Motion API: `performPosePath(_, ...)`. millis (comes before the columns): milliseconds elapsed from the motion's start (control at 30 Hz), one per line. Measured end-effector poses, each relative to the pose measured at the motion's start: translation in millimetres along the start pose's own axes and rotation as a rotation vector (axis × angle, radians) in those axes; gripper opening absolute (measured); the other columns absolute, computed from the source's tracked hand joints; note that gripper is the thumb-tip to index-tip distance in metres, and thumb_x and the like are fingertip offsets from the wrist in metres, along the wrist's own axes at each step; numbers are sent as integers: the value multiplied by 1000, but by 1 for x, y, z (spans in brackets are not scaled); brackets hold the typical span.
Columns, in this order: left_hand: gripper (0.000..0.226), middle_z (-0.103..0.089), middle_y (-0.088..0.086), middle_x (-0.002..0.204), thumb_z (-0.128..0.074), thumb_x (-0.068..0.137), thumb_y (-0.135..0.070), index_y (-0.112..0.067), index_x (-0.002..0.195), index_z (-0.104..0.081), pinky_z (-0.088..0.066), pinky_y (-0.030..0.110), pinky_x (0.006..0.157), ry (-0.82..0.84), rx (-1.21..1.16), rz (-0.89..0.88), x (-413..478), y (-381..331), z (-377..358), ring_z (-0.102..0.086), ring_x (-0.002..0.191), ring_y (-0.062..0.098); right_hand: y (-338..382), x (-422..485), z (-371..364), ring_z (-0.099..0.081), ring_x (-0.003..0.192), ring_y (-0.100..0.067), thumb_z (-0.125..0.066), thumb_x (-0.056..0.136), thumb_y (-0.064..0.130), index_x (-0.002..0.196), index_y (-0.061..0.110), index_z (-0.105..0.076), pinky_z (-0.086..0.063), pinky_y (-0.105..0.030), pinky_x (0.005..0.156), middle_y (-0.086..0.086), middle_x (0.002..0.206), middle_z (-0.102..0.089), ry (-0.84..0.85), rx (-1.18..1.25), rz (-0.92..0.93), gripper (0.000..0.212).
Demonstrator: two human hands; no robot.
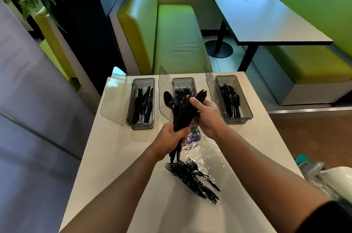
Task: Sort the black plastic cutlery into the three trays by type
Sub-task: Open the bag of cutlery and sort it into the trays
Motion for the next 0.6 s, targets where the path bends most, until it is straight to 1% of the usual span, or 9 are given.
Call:
performPosePath(67,12,-51,16,71,-60,100,-13,-6,90,-57,-45,33,53,-2,-3,0,0,1,0,-49,53,21,1,2,-2,-74,91,-23,-60,100,15,115,8,-69,-61,-36,65,-9,100,-77,-21,10,-4,19)
performPosePath(133,11,-57,12,73,-61,100,-14,-7,92,-58,-45,32,53,-9,-8,-7,0,2,2,-50,53,20,5,4,-3,-72,86,-22,-57,102,15,114,8,-67,-60,-35,64,-6,96,-77,-56,33,17,17)
performPosePath(200,11,-61,8,74,-61,100,-15,-6,93,-59,-46,31,53,-18,-7,-12,0,3,4,-51,53,19,10,7,-2,-71,90,-28,-54,104,16,108,12,-66,-61,-43,75,-9,101,-77,-87,73,51,13)
performPosePath(267,12,-61,8,75,-60,100,-15,-6,93,-58,-46,31,52,-23,-7,-13,-2,3,5,-51,53,18,12,8,-2,-69,99,-37,-51,105,15,106,12,-64,-58,-55,89,-15,110,-76,-104,117,62,13)
performPosePath(300,12,-60,9,75,-60,101,-15,-6,93,-58,-46,31,51,-22,-10,-14,-2,3,6,-51,53,18,12,8,-3,-69,102,-41,-49,106,15,106,11,-62,-56,-58,93,-17,112,-75,-114,136,62,13)
performPosePath(367,13,-59,11,76,-59,101,-15,-7,91,-57,-46,32,51,-21,-19,-15,-4,4,6,-51,53,18,13,9,-6,-67,106,-47,-45,108,16,106,10,-58,-55,-60,93,-21,114,-74,-132,170,61,15)
performPosePath(467,15,-59,9,72,-59,101,-15,-7,88,-57,-46,32,51,-26,-19,-3,-6,6,8,-50,52,18,17,9,-10,-67,107,-50,-40,109,16,104,11,-52,-57,-55,83,-25,115,-72,-155,197,65,14)
performPosePath(533,18,-57,7,68,-59,101,-16,-5,88,-56,-45,32,51,-26,-11,10,-7,7,8,-50,52,19,19,10,-8,-68,103,-49,-39,110,15,104,10,-50,-56,-57,84,-27,113,-72,-159,200,71,13)
performPosePath(600,22,-55,9,67,-60,101,-17,2,91,-56,-45,32,51,-32,-8,21,-8,8,9,-49,51,19,23,11,-6,-70,99,-47,-39,109,14,108,8,-49,-56,-57,86,-25,106,-74,-166,202,92,11)
Point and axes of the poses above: each hand's wrist, its own x-axis towards the middle knuckle, its own z-axis out of the back of the hand, y = z × x, the point moved 2 cm from there along x, towards the middle knuckle
